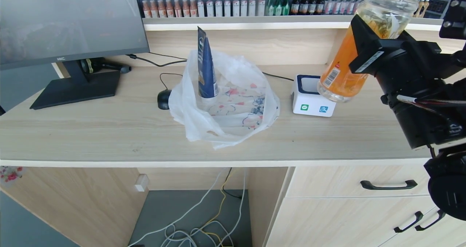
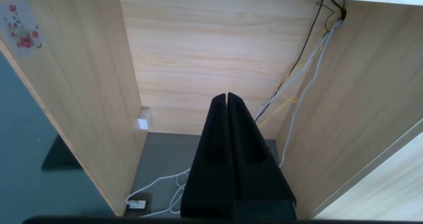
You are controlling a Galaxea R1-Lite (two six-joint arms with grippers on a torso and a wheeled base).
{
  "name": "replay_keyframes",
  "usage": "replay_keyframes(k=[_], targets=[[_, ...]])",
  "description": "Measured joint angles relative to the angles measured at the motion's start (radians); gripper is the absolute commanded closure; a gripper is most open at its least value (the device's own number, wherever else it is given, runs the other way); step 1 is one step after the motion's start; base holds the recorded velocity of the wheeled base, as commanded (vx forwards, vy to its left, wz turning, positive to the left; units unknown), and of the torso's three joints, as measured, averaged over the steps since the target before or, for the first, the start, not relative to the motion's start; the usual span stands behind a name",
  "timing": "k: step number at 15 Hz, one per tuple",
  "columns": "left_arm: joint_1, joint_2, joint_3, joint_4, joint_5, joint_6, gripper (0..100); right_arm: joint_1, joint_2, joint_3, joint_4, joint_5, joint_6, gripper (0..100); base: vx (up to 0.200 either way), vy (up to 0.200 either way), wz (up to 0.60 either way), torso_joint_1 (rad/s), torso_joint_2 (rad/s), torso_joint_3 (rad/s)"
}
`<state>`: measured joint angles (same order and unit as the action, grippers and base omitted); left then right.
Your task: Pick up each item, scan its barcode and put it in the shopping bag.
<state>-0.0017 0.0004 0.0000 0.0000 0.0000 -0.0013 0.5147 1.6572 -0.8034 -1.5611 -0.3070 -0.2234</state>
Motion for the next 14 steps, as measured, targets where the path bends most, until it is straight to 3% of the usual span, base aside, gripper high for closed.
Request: replay_keyframes(k=[11, 14], targets=[[0.0, 0.0, 0.0, 0.0, 0.0, -0.003, 100, 0.0, 0.019, -0.013, -0.007, 0.002, 0.003, 100, 0.0, 0.2, 0.0, 0.003, 0.0, 0.005], [0.0, 0.0, 0.0, 0.0, 0.0, 0.002, 100, 0.0, 0.036, -0.027, -0.009, 0.006, 0.003, 100, 0.0, 0.0, 0.0, 0.0, 0.0, 0.0]])
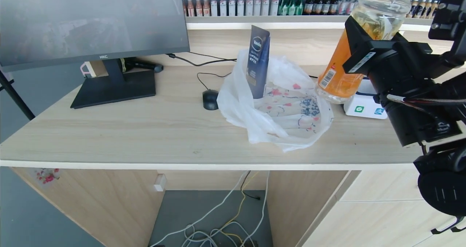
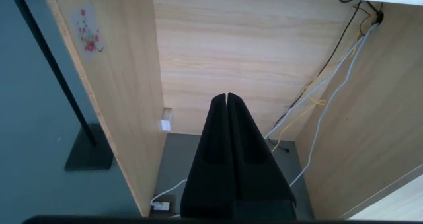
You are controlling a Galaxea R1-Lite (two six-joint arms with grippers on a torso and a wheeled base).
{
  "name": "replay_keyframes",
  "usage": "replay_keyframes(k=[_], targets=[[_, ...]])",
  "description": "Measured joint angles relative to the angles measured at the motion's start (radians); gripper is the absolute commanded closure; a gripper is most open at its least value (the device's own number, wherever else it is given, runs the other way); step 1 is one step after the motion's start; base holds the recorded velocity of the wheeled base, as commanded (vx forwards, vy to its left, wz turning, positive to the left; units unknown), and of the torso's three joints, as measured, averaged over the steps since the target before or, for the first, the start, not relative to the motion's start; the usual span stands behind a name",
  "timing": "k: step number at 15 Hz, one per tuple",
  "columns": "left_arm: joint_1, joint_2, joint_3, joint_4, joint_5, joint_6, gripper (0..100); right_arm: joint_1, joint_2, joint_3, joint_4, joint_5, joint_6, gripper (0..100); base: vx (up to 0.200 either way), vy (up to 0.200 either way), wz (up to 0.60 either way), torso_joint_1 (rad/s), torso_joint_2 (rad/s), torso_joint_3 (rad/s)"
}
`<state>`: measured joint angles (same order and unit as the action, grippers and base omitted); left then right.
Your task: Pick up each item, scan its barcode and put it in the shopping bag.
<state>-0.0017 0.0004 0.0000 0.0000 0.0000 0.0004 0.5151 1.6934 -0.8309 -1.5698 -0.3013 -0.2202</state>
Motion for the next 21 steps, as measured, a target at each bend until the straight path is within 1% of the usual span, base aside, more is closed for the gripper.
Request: replay_keyframes(k=[5, 8, 10, 13, 14, 17, 21], targets=[[0.002, 0.0, 0.0, -0.001, 0.0, 0.0, 100, 0.0, 0.019, -0.006, 0.002, 0.006, -0.002, 100, 0.0, 0.0, 0.0, 0.0, 0.0, 0.0], [0.001, 0.0, 0.0, 0.0, 0.0, 0.0, 100, -0.002, 0.032, -0.009, 0.036, 0.018, 0.001, 100, 0.0, 0.0, 0.0, 0.0, 0.0, 0.0], [0.0, 0.0, 0.0, 0.0, 0.0, 0.0, 100, -0.005, 0.041, -0.019, 0.086, 0.02, 0.007, 100, 0.0, 0.0, 0.0, 0.0, 0.0, 0.0], [0.0, 0.0, 0.0, 0.0, 0.0, 0.0, 100, -0.024, 0.055, -0.097, 0.22, 0.03, 0.031, 100, 0.0, 0.0, 0.0, 0.0, 0.0, 0.0], [0.0, 0.0, 0.0, 0.0, 0.0, 0.0, 100, -0.035, 0.066, -0.128, 0.24, 0.041, 0.033, 100, 0.0, 0.0, 0.0, 0.0, 0.0, 0.0], [0.0, 0.0, 0.0, 0.0, 0.0, 0.0, 100, -0.06, 0.115, -0.236, 0.294, 0.054, 0.032, 100, 0.0, 0.0, 0.0, 0.0, 0.0, 0.0], [0.001, 0.0, 0.0, 0.0, 0.0, 0.0, 100, -0.089, 0.194, -0.305, 0.302, 0.082, 0.032, 100, 0.0, 0.0, 0.0, 0.0, 0.0, 0.0]])
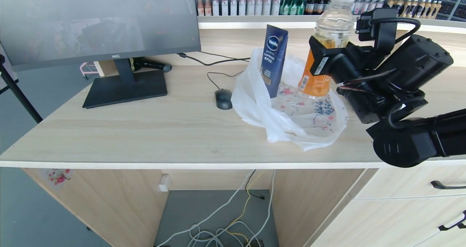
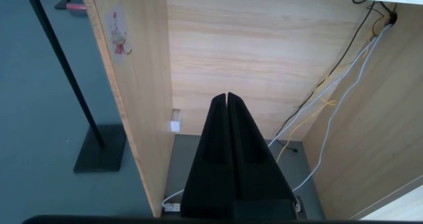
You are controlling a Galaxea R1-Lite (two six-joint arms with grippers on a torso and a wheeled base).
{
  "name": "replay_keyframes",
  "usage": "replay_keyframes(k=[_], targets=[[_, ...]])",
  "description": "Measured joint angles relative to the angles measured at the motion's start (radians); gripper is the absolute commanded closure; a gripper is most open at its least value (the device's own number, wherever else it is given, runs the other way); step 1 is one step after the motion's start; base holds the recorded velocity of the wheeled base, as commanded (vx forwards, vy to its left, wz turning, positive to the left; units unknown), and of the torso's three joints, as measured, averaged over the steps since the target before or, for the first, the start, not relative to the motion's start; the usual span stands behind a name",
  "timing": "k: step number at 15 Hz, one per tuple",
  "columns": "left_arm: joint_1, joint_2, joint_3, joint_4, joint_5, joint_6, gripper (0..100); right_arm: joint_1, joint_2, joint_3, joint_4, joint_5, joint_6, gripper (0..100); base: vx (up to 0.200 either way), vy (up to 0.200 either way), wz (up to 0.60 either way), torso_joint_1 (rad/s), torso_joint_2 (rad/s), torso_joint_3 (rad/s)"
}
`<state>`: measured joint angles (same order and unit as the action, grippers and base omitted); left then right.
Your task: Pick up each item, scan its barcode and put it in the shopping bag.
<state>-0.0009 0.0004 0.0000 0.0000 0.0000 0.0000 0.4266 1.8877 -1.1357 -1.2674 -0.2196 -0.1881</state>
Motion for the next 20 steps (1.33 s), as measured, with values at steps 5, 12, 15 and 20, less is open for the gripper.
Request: replay_keyframes(k=[5, 12, 15, 20], targets=[[-0.001, 0.0, 0.0, 0.0, 0.0, 0.0, 100, -0.024, 0.074, -0.019, 0.001, 0.003, 0.0, 100, 0.0, 0.0, 0.0, 0.0, 0.0, 0.0], [-0.001, 0.0, 0.0, 0.0, 0.0, 0.0, 100, -0.025, 0.104, -0.017, -0.004, 0.003, 0.017, 100, 0.0, 0.0, 0.0, 0.0, 0.0, 0.0], [-0.001, 0.0, 0.0, 0.0, 0.0, 0.0, 100, -0.025, 0.109, -0.013, -0.006, 0.003, 0.025, 100, 0.0, 0.0, 0.0, 0.0, 0.0, 0.0], [-0.001, 0.0, 0.0, 0.0, 0.0, 0.0, 100, -0.022, 0.119, -0.01, -0.005, 0.003, 0.049, 100, 0.0, 0.0, 0.0, 0.0, 0.0, 0.0]])
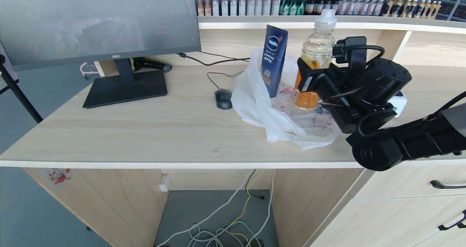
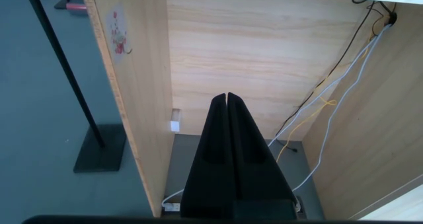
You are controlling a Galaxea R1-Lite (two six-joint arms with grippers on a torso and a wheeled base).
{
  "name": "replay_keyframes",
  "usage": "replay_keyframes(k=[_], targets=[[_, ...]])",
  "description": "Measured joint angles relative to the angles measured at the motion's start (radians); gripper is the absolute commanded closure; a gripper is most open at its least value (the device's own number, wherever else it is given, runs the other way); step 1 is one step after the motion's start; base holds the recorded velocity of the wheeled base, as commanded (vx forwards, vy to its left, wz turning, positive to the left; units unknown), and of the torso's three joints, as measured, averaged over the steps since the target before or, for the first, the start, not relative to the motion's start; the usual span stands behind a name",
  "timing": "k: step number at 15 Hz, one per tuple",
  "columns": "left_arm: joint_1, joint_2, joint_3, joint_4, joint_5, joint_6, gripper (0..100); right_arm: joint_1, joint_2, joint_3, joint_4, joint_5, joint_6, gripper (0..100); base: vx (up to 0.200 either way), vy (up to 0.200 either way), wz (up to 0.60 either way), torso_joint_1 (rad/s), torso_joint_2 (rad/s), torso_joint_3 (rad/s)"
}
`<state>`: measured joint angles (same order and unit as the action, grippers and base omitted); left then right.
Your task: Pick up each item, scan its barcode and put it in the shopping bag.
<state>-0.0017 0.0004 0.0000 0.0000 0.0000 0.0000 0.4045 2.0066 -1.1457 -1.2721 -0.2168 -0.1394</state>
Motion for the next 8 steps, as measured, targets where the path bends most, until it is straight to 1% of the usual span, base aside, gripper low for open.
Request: replay_keyframes(k=[8], targets=[[0.0, 0.0, 0.0, 0.0, 0.0, 0.0, 100, -0.001, 0.008, 0.039, 0.004, 0.001, 0.006, 100, 0.0, 0.0, 0.0, 0.0, 0.0, 0.0]])
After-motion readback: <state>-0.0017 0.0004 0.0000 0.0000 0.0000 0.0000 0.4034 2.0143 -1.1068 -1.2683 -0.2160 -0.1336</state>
